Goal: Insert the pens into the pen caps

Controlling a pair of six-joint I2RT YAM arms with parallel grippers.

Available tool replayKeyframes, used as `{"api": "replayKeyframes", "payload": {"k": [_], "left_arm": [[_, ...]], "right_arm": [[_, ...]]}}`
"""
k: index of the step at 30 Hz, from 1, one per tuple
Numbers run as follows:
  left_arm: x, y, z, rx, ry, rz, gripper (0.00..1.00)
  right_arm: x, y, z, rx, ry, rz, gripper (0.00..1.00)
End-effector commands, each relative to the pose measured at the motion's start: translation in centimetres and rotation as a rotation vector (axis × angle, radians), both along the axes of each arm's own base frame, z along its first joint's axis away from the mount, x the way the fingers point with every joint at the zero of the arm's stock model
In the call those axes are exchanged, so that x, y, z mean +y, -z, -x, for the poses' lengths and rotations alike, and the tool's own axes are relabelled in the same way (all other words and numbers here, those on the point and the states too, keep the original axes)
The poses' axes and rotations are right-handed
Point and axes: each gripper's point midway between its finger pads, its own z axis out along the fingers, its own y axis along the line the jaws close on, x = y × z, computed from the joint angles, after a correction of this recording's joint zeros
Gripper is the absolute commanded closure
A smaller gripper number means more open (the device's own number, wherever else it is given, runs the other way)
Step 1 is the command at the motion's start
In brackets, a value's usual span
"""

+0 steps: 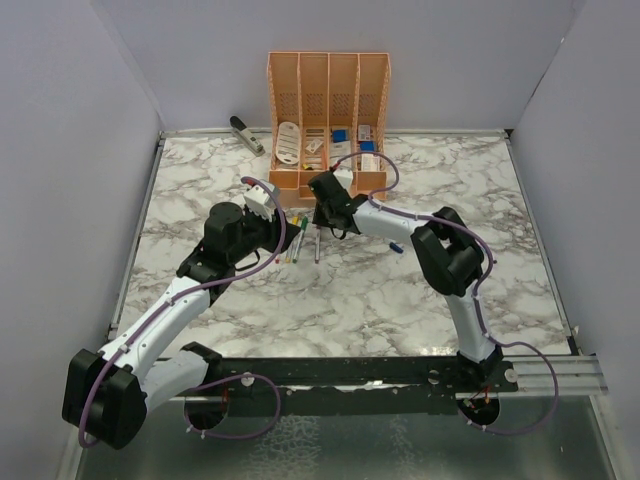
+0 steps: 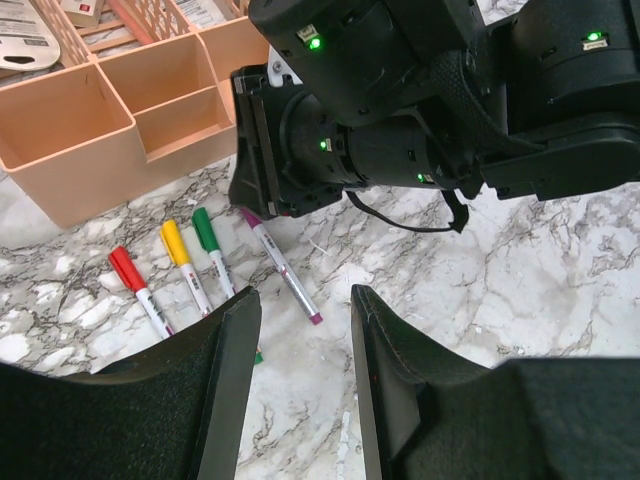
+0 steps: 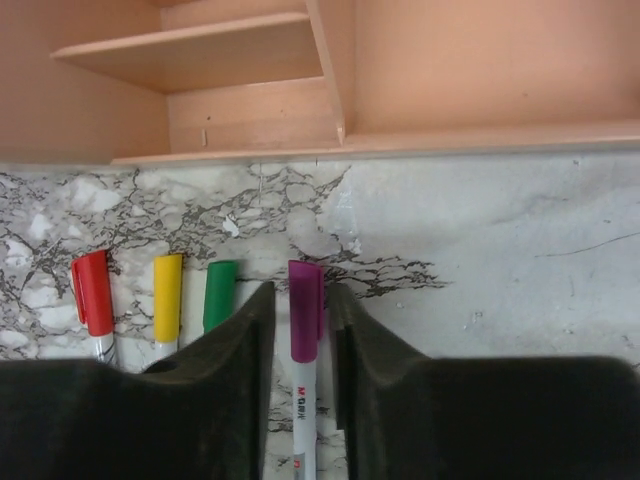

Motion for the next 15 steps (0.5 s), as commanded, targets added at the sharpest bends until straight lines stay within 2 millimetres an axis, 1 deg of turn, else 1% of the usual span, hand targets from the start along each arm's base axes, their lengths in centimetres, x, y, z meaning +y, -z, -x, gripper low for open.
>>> {"api": "replayKeyframes", "payload": {"k": [1,3,6,8,11,12,14,15], "left_arm": [[-0.3,-0.6,0.3,-0.023,0.025,0.018,0.56],[-0.4,-0.6,0.3,-0.023,0.029,0.019,0.56],[-0.5,-0.6,0.2,-0.025,0.036,0.019,0.56],[-0.6,-0.6,0.2,-0.026,0.038,0.019,0.56],[-0.6,-0.7,0.1,-0.031,0.04,0.021,0.56],[-0.7,-0.8,0.1,-0.036,0.042,0.02,0.56],[-0.7,-0.9,0.0,-0.04,0.041,0.023,0.56],[-0.7,-1.0,0.0,-0.045,0.041,0.025,0.56]], "right_arm": [[-0.5,-0.6,-1.6,-0.055,0.017,0.039,0.65],[-0.4,-0.9,-1.5,-0.064,0.007,0.033,0.58],[-0.4,-1.3,-1.6,-0.076,0.003,0.03,0.57],[-0.6,-2.0,-1.8,-0.09,0.006,0.039,0.57],[-1.1,-4.0,-2.0,-0.133,-0.006,0.062,0.57],[-1.5,-5.1,-2.0,-0.156,-0.01,0.073,0.57],[-2.9,-6.8,-2.0,-0.198,-0.001,0.121,0.57],[-4.1,-7.8,-2.1,-0.219,0.018,0.152,0.57]]}}
